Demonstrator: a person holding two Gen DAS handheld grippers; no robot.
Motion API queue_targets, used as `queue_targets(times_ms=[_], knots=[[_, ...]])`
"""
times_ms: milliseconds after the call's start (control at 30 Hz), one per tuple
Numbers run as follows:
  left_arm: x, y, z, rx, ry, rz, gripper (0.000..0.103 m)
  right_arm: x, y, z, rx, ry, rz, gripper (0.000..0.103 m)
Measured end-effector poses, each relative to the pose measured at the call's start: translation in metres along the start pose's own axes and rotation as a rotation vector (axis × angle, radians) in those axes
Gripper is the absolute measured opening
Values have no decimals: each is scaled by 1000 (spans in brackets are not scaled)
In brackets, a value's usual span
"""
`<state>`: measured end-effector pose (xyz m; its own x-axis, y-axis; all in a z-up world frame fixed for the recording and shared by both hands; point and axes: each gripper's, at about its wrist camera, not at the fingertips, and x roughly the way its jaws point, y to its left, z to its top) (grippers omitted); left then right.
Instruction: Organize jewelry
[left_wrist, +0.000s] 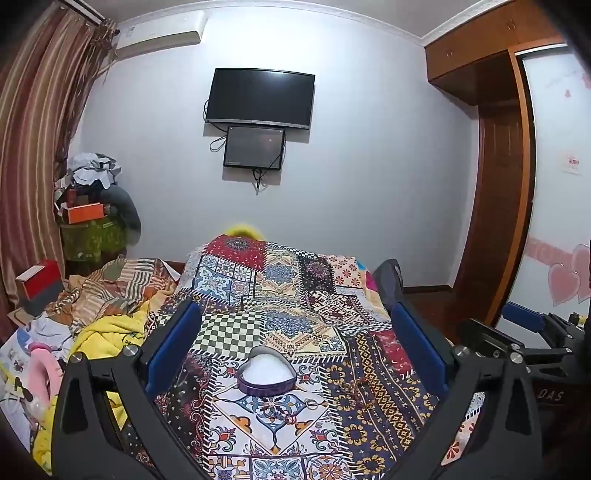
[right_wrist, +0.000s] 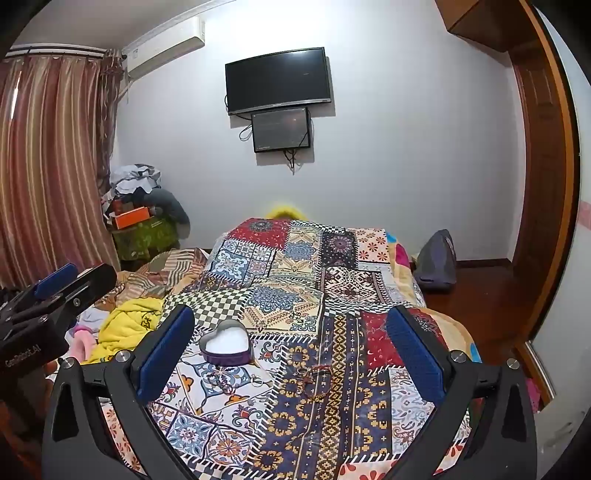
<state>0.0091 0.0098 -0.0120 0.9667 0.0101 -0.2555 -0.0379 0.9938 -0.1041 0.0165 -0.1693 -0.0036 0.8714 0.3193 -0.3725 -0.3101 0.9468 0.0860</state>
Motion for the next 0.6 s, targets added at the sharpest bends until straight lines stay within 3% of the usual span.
queue_targets(times_ms=[600], knots=[[-1, -1, -1, -3, 11, 5, 103, -3, 5, 0, 2, 0, 2, 103]])
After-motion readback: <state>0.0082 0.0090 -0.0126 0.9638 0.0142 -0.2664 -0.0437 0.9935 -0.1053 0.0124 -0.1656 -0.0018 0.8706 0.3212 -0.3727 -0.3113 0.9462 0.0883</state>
